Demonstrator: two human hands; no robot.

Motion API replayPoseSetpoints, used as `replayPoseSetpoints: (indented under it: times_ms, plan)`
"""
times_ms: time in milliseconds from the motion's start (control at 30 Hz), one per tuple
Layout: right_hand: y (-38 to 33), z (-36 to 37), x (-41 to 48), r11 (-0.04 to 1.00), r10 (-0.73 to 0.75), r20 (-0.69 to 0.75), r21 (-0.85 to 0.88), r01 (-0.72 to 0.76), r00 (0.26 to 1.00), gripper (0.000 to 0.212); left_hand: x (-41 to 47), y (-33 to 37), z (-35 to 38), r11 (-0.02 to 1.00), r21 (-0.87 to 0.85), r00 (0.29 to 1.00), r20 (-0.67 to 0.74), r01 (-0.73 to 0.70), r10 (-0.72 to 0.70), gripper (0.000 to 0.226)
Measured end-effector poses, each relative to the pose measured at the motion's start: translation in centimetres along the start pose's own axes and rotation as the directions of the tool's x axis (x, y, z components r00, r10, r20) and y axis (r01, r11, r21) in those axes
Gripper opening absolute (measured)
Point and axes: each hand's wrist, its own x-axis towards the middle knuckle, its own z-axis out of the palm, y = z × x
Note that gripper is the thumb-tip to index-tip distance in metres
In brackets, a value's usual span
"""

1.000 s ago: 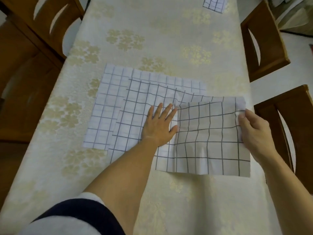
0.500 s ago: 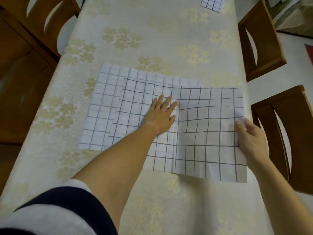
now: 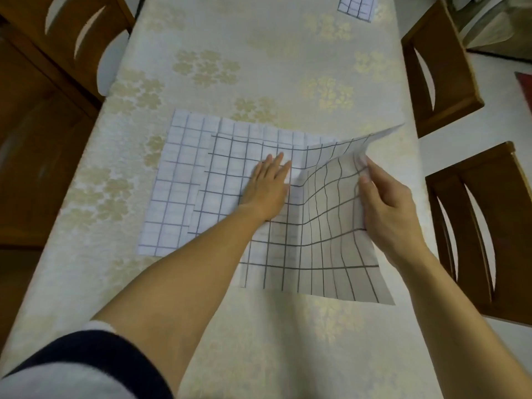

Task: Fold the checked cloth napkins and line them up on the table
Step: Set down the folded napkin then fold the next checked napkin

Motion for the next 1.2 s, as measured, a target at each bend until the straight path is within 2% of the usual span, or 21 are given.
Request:
replayPoseSetpoints:
  times_ms: [100, 200, 233, 300, 367, 467, 533, 600, 667, 700, 733, 800, 867, 933, 1033, 1200]
  plan:
    - [-1.0, 2.8, 0.6, 0.991, -0.082, 0.046, -0.105, 0.086, 0.996, 0.046, -1.5, -1.9, -2.4, 0.970, -0.236, 0.984, -0.152, 0.056, -0.094, 0.050]
    - [-2.3, 6.1, 0.9, 0.991, -0.058, 0.121, -0.116, 0.072, 0.991, 0.049, -3.5, -3.8, -6.0, 0.837, -0.537, 0.944, -0.209, 0.107, -0.255, 0.041]
    - [-2.7, 7.3, 1.0, 0.991, -0.045, 0.151, -0.117, 0.063, 0.987, 0.051, -4.0, -4.3, -7.2, 0.793, -0.595, 0.935, -0.191, 0.131, -0.298, 0.040]
    - [-2.9, 9.9, 1.6, 0.987, -0.054, 0.196, -0.141, 0.083, 0.979, 0.054, -5.2, -5.3, -9.3, 0.663, -0.726, 0.941, -0.067, 0.183, -0.333, 0.046]
    - [-3.1, 12.4, 2.3, 0.977, -0.057, 0.230, -0.186, 0.101, 0.972, 0.057, -6.6, -5.9, -10.7, 0.438, -0.867, 0.946, 0.105, 0.238, -0.307, 0.057]
    - [-3.0, 15.5, 3.0, 0.963, -0.035, 0.293, -0.247, 0.111, 0.955, 0.059, -8.6, -6.5, -11.2, 0.164, -0.942, 0.929, 0.242, 0.294, -0.280, 0.058]
    - [-2.7, 17.1, 3.4, 0.967, -0.006, 0.340, -0.236, 0.092, 0.940, 0.058, -9.1, -7.0, -10.6, 0.074, -0.949, 0.922, 0.278, 0.307, -0.270, 0.053]
    - [-2.3, 17.9, 3.6, 0.981, 0.025, 0.425, -0.183, 0.059, 0.905, 0.070, -9.2, -7.4, -9.6, 0.137, -0.931, 0.912, 0.289, 0.338, -0.291, 0.057]
    - [-1.7, 17.9, 3.7, 0.992, 0.052, 0.530, -0.122, 0.016, 0.847, 0.091, -9.2, -7.7, -8.5, 0.277, -0.885, 0.894, 0.266, 0.375, -0.361, 0.060]
    - [-1.2, 17.7, 3.7, 0.994, 0.051, 0.545, -0.109, 0.010, 0.837, 0.091, -9.2, -7.9, -7.9, 0.341, -0.860, 0.886, 0.232, 0.380, -0.403, 0.056]
    - [-0.6, 17.4, 3.6, 0.994, 0.035, 0.523, -0.105, 0.023, 0.852, 0.083, -9.1, -8.2, -7.3, 0.397, -0.834, 0.876, 0.191, 0.383, -0.444, 0.052]
    - [1.3, 16.4, 3.4, 0.985, -0.038, 0.385, -0.140, 0.099, 0.922, 0.061, -8.9, -8.9, -6.4, 0.489, -0.771, 0.850, 0.125, 0.407, -0.511, 0.045]
    - [3.7, 15.0, 3.1, 0.946, -0.095, 0.263, -0.276, 0.169, 0.960, 0.052, -8.8, -9.4, -5.6, 0.575, -0.704, 0.834, 0.044, 0.416, -0.550, 0.041]
    - [6.2, 14.0, 2.5, 0.890, -0.085, 0.270, -0.411, 0.195, 0.959, 0.054, -8.5, -9.8, -5.1, 0.621, -0.676, 0.825, -0.034, 0.397, -0.565, 0.038]
    - [8.7, 13.7, 2.1, 0.755, -0.072, 0.353, -0.592, 0.282, 0.933, 0.062, -7.5, -10.1, -4.7, 0.656, -0.668, 0.828, -0.106, 0.352, -0.551, 0.035]
    - [9.4, 14.7, 2.8, 0.641, 0.003, 0.380, -0.711, 0.290, 0.925, 0.069, -6.1, -9.9, -4.7, 0.705, -0.637, 0.834, -0.173, 0.310, -0.523, 0.044]
